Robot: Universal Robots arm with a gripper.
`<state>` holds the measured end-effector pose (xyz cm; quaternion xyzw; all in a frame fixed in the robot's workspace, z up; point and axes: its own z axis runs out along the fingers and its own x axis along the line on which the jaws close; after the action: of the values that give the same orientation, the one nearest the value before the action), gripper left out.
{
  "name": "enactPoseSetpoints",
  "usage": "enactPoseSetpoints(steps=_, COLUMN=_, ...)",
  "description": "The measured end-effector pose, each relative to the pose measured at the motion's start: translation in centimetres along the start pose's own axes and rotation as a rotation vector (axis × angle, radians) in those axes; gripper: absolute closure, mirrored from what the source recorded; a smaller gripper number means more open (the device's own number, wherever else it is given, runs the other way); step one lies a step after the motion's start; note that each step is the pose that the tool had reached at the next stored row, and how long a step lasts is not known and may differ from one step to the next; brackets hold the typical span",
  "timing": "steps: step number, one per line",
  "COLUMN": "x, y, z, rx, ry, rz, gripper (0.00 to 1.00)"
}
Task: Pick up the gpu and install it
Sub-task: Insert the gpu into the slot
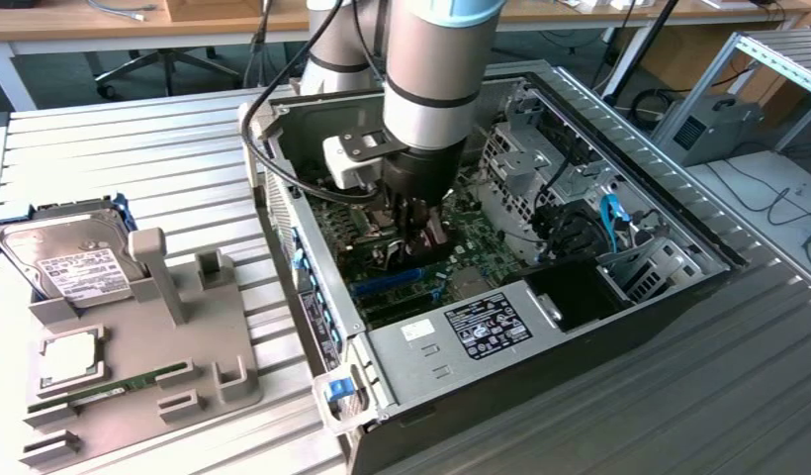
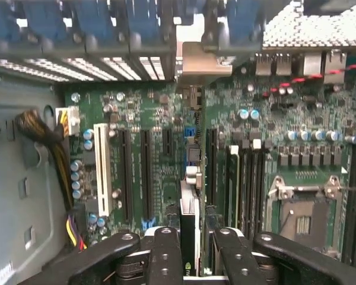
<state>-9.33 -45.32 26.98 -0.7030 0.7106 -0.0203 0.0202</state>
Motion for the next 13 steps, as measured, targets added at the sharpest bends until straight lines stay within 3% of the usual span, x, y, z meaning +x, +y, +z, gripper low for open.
enactPoseSetpoints(steps=5, x=0.01, y=0.97, z=0.4, rx=0.0003, ry=0.0011, rz=0.0, gripper=0.74)
enactPoseSetpoints(steps=13, x=0.02, y=1.11, z=0.73, rx=0.0002, ry=0.0018, rz=0.0, gripper=0.74)
